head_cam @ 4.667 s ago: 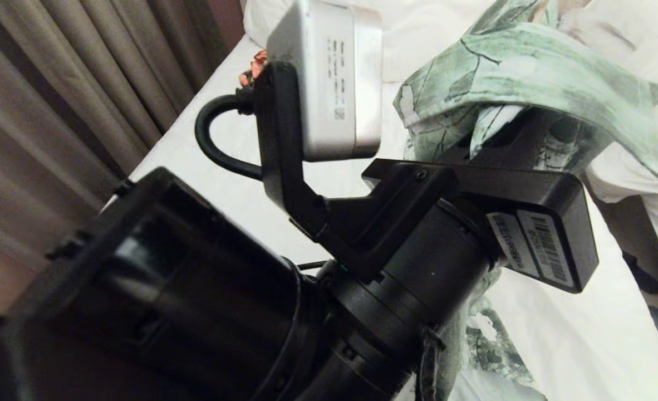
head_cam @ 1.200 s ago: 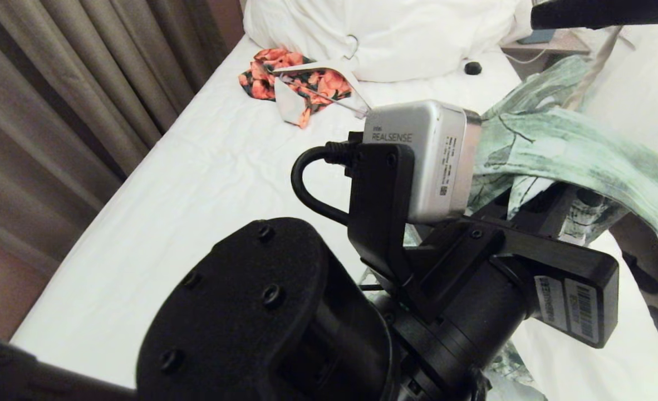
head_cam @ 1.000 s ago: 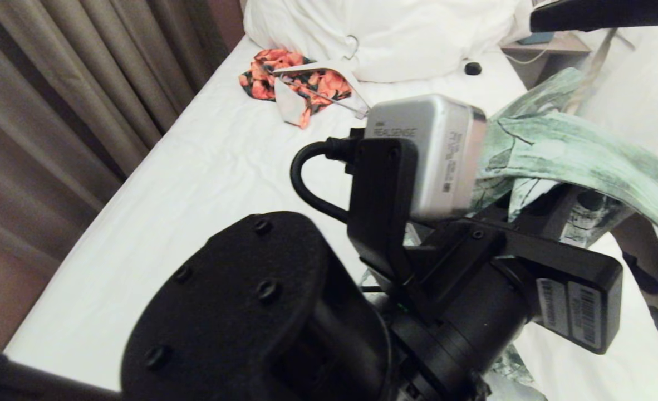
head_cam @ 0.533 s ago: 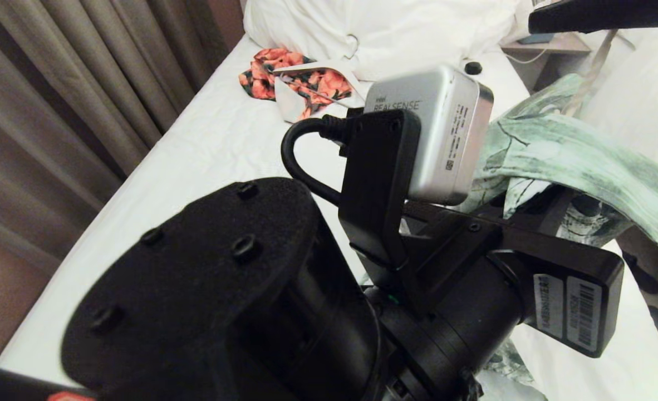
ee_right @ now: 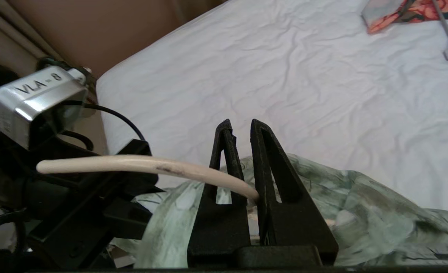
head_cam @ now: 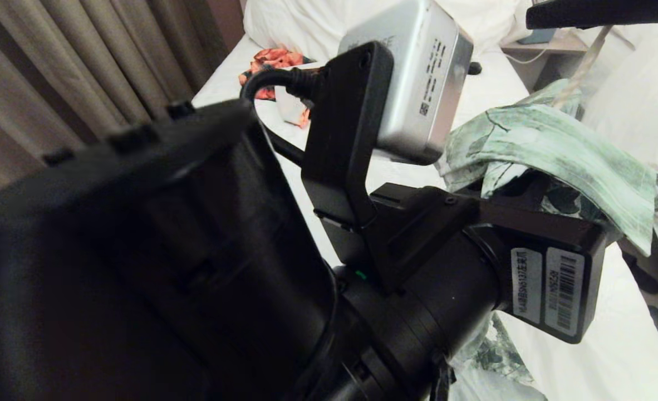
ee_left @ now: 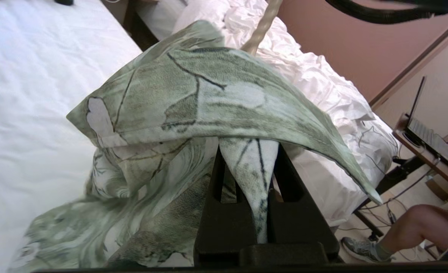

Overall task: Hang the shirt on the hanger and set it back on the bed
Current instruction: Take the clothes hanger out of the clothes

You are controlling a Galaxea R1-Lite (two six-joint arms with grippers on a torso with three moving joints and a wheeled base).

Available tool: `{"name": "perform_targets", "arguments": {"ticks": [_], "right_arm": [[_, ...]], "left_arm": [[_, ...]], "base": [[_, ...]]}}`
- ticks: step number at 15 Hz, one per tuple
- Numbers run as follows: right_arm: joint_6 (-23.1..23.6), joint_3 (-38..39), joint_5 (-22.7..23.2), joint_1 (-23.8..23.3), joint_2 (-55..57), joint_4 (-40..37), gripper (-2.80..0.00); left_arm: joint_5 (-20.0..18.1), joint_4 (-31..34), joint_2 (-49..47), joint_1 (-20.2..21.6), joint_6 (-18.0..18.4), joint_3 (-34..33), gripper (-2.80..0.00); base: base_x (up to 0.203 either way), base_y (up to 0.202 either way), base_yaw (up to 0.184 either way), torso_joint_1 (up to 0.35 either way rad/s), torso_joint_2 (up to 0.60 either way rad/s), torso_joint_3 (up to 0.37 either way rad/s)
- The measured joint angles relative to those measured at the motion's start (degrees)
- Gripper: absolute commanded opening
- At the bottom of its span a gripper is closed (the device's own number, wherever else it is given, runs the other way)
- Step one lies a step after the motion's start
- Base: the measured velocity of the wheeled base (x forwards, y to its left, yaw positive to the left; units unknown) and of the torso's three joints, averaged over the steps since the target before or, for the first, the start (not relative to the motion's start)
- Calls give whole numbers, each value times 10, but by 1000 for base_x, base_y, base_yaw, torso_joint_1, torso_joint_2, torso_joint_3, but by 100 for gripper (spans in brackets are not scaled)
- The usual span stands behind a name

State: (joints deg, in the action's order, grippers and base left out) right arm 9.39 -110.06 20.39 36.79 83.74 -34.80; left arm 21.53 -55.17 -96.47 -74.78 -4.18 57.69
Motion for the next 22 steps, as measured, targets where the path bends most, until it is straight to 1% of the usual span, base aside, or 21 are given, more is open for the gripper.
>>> {"name": "perform_targets", "arguments": {"ticks": [1,2,4,7,9,10,13,14,16,18,21,22], "right_arm": [[0,0,-2,1,0,3,-280],[0,0,-3,1,1,4,-280],[-1,0,-12,1,1,2,-280],[-2,0,-40,-1,2,14,-280],[-22,1,-59,-2,4,40,-280],[-30,1,-71,-2,6,54,-280],[-33,-3,-102,-3,13,74,-280],[-33,-6,-113,-3,15,82,-280],[-33,-11,-131,-3,20,104,-280],[-33,-21,-139,-3,23,109,-280],[-33,-25,-160,-8,26,110,-280],[-33,-26,-165,-11,27,117,-280]], "left_arm": [[0,3,3,0,0,1,-280],[0,3,5,0,0,1,0],[0,-2,7,0,1,-2,0],[-2,-1,13,-2,1,-7,0],[-7,-1,21,-7,2,-17,0],[-21,-2,26,-8,2,-26,0],[-95,-15,57,-9,4,-69,0],[-107,-17,63,-9,5,-77,0],[-118,-17,70,-6,5,-90,0],[-135,-17,73,2,6,-97,0],[-137,-17,83,20,7,-96,0],[-140,-17,89,28,12,-96,0]], "base": [[0,0,0,0,0,0],[0,0,0,0,0,0],[0,0,0,0,0,0],[0,0,0,0,0,0],[0,0,0,0,0,0],[0,0,0,0,0,0],[0,0,0,0,0,0],[0,0,0,0,0,0],[0,0,0,0,0,0],[0,0,0,0,0,0],[0,0,0,0,0,0],[0,0,0,0,0,0]]}}
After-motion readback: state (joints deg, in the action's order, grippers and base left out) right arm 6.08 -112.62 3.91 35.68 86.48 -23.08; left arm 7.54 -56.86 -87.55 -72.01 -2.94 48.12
